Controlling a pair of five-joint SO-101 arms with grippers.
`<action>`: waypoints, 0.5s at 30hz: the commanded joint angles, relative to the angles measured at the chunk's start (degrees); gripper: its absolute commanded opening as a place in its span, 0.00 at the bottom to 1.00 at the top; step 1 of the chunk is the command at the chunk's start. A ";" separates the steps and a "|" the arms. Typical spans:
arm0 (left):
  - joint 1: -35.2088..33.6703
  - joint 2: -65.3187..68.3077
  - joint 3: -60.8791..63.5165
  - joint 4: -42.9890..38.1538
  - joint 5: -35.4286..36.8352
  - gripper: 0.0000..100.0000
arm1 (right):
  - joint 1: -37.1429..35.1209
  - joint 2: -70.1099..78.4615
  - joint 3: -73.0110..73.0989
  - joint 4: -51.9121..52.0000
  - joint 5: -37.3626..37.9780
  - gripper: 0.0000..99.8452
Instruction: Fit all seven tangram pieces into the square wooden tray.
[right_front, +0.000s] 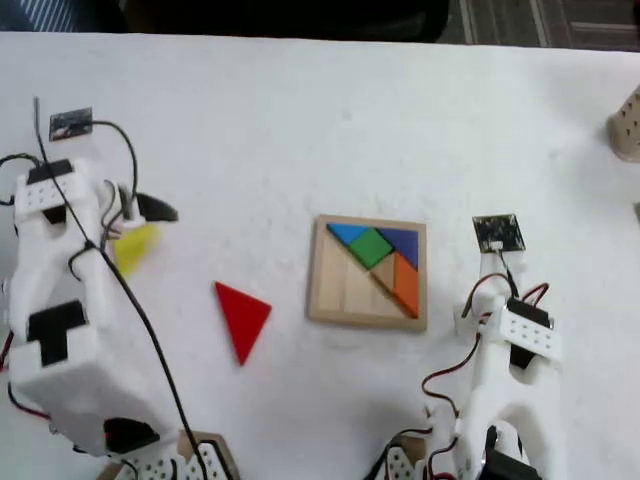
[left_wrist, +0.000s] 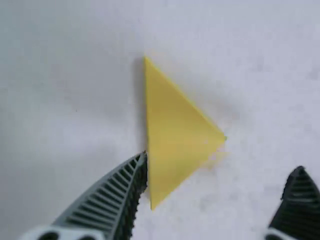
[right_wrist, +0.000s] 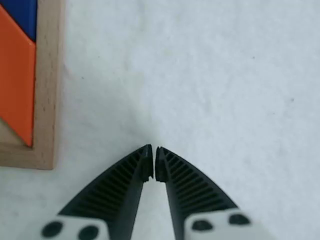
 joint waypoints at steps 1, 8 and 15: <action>-1.19 3.82 -8.09 1.93 -2.90 0.41 | -0.31 -2.15 -0.26 0.75 0.62 0.02; -1.01 12.18 -12.48 1.76 -6.95 0.35 | -0.40 -2.15 -0.26 0.75 0.62 0.02; -1.19 13.05 -12.22 1.76 -6.95 0.35 | -0.48 -2.15 -0.26 0.75 0.62 0.02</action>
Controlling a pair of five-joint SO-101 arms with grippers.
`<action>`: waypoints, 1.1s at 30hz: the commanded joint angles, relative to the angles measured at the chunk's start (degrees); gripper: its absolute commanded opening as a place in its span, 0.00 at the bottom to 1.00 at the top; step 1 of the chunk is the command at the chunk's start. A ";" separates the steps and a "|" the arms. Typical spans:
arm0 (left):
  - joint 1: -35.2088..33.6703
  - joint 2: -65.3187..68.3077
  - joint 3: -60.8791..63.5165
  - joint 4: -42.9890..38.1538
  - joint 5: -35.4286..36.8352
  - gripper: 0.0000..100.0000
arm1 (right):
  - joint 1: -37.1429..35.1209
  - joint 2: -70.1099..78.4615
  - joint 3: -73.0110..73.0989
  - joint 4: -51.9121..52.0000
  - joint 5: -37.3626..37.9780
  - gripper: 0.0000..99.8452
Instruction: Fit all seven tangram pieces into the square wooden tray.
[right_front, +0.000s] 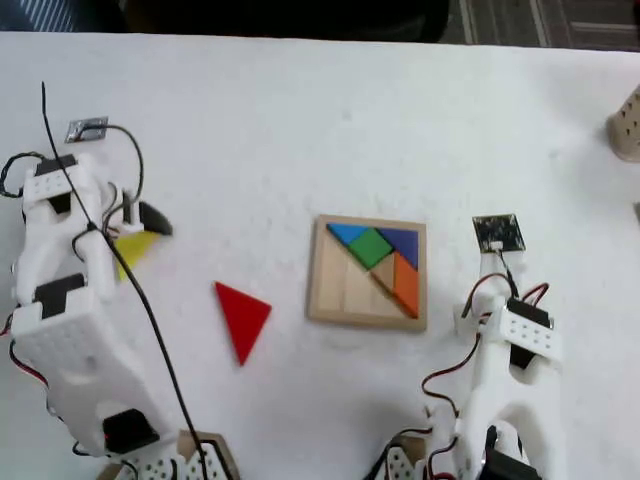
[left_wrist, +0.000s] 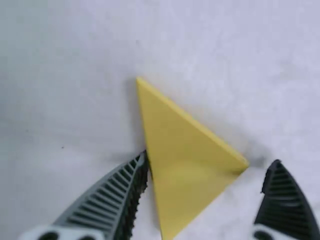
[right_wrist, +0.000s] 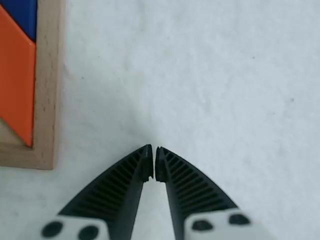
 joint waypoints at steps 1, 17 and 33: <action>-0.75 -0.40 -3.08 0.26 -0.44 0.35 | -0.48 -2.15 -0.26 0.75 0.62 0.02; -0.75 0.13 -2.64 -2.73 0.09 0.35 | -0.31 -2.15 -0.26 0.75 0.62 0.02; -0.66 0.13 -2.64 -2.73 -0.44 0.31 | -0.31 -2.15 -0.26 0.75 0.62 0.02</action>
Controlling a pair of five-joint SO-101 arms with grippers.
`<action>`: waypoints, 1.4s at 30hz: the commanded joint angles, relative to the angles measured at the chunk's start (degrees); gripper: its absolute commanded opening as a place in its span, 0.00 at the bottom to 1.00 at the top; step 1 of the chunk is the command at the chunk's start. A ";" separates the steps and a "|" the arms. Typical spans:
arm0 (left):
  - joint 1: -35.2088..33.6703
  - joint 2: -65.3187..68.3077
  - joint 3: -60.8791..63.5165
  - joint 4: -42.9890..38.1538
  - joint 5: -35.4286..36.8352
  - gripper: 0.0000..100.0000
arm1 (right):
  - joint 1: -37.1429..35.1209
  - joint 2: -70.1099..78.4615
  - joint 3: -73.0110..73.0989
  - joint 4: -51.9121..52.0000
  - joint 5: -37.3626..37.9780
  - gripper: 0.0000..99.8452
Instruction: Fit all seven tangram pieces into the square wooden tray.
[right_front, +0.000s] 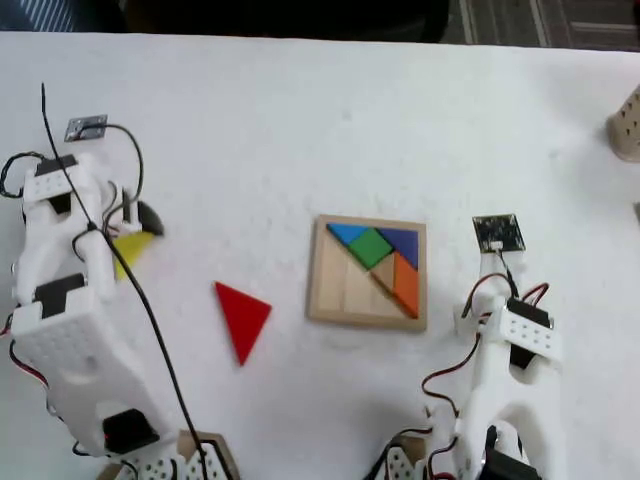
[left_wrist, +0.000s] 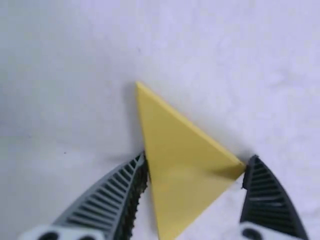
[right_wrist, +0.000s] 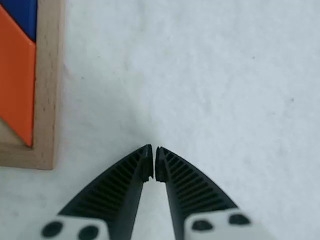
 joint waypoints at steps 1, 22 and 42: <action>-0.75 -0.22 -2.55 -1.49 -0.44 0.30 | -0.31 -2.15 -0.26 0.75 0.62 0.02; -0.84 -6.11 -2.11 0.35 0.09 0.18 | -0.22 -2.15 -0.26 0.75 0.62 0.02; 0.48 -21.23 10.11 1.41 0.00 0.26 | -0.22 -2.15 -0.26 0.75 0.62 0.02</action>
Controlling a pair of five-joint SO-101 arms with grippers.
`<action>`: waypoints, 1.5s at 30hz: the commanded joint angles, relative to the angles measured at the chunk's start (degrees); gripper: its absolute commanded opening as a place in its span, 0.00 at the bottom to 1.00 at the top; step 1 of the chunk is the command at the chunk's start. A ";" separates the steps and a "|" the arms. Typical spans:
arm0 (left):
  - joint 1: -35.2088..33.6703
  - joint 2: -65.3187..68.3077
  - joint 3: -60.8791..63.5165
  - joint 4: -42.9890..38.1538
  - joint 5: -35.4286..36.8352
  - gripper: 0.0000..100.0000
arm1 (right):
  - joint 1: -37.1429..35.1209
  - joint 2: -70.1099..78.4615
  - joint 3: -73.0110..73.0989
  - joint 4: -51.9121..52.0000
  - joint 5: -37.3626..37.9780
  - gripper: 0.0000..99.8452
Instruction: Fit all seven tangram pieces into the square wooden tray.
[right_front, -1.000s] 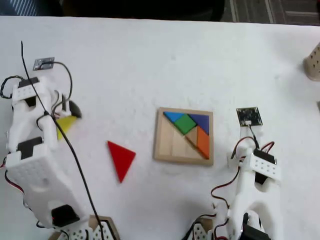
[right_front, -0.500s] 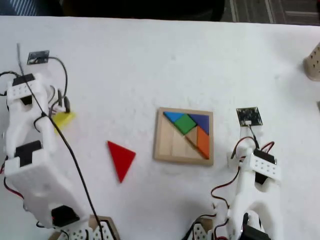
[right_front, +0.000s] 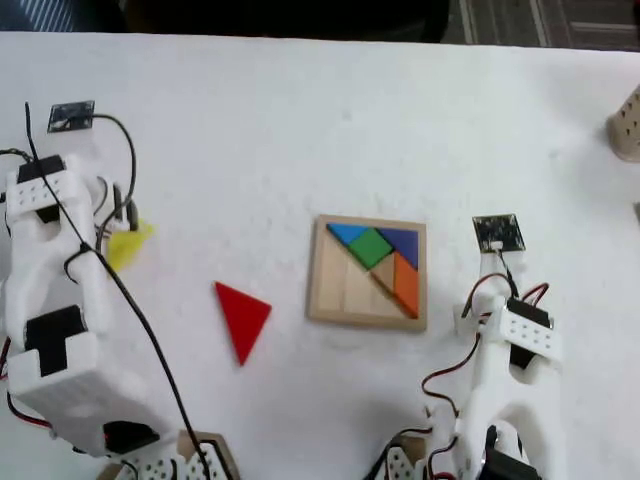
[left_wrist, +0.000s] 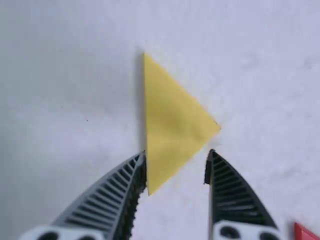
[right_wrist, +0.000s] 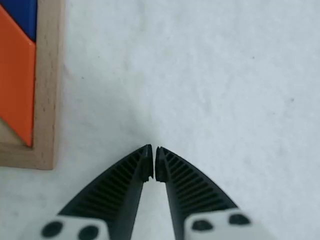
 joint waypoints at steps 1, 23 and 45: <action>0.66 -3.74 -0.09 0.26 0.09 0.28 | -0.22 -2.15 -0.26 0.75 0.62 0.02; 1.71 13.23 -11.16 -3.25 -9.23 0.31 | -0.22 -2.15 -0.26 0.75 0.62 0.02; 0.48 18.51 -12.31 -6.59 -9.05 0.31 | -0.22 -2.15 -0.26 0.75 0.62 0.02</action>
